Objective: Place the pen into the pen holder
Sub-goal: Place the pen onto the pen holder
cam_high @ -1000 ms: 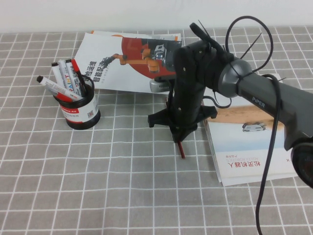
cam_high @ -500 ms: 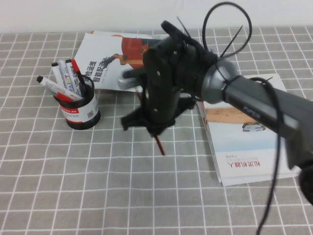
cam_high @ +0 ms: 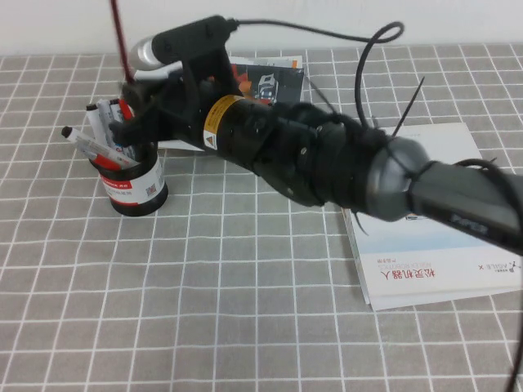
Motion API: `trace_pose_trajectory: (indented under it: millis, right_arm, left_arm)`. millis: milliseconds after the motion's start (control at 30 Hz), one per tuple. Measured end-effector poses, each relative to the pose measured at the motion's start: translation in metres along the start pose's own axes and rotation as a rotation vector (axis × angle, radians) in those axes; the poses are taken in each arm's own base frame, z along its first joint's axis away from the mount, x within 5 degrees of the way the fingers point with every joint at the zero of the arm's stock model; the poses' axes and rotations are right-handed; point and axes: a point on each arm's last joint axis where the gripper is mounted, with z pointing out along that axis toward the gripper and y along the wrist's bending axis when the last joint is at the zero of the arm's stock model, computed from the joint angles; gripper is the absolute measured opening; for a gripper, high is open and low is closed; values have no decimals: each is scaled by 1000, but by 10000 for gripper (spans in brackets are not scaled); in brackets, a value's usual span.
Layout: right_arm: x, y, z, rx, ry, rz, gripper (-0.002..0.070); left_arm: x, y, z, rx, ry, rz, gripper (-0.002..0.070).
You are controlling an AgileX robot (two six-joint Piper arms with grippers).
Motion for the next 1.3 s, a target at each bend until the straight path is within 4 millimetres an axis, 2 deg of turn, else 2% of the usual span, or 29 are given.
trace_pose_trajectory:
  millis: [100,167,367,467,600,667,733,800,867,933,1000,1100,1167,1300]
  right_arm:
    - [1,0,11,-128,-188,-19,13]
    - [10,-4,22,-153,-240,-38,13]
    - [42,-16,59,-128,-248,-94,13]
    - [49,-21,74,-97,-216,-101,13]
    - [54,-26,83,-57,-160,-108,27]
    - [55,-27,84,-47,-137,-121,78]
    - [56,-27,84,-35,-113,-131,168]
    - [60,-30,85,-14,-72,-140,291]
    - [61,-32,84,9,-28,-152,370]
    - [59,-34,82,35,10,-161,391]
    - [51,-33,78,49,22,-152,338]
    - [33,-29,65,47,11,-134,137]
    - [21,-24,52,36,2,-127,60]
    - [9,-15,11,12,21,-135,1]
  left_arm:
    - [0,0,0,0,0,0,-3]
    - [0,0,0,0,0,0,-3]
    - [0,0,0,0,0,0,-3]
    - [0,0,0,0,0,0,-3]
    - [0,0,0,0,0,0,-3]
    - [0,0,0,0,0,0,-3]
    - [0,0,0,0,0,0,-3]
    - [0,0,0,0,0,0,-3]
    - [0,0,0,0,0,0,-3]
    - [0,0,0,0,0,0,-3]
    - [0,0,0,0,0,0,-3]
    - [0,0,0,0,0,0,-3]
    - [0,0,0,0,0,0,-3]
    - [0,0,0,0,0,0,-3]
